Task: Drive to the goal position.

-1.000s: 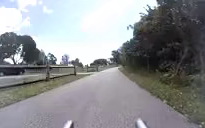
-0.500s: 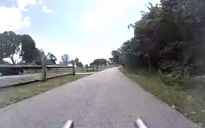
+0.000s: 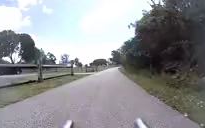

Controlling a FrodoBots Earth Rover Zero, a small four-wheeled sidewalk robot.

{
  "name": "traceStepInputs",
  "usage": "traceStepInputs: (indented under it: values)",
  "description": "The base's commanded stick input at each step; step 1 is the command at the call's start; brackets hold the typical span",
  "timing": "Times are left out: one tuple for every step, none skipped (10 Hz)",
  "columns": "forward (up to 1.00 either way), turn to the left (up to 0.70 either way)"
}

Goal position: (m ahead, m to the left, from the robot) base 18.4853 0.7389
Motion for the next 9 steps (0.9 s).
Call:
traceStepInputs:
  values:
    - [0.50, 0.00]
    - [0.50, 0.00]
    - [0.50, 0.00]
    - [0.50, 0.00]
    - [0.50, 0.00]
    - [0.50, 0.00]
    - [0.50, 0.00]
    - [0.50, 0.00]
    - [0.50, 0.00]
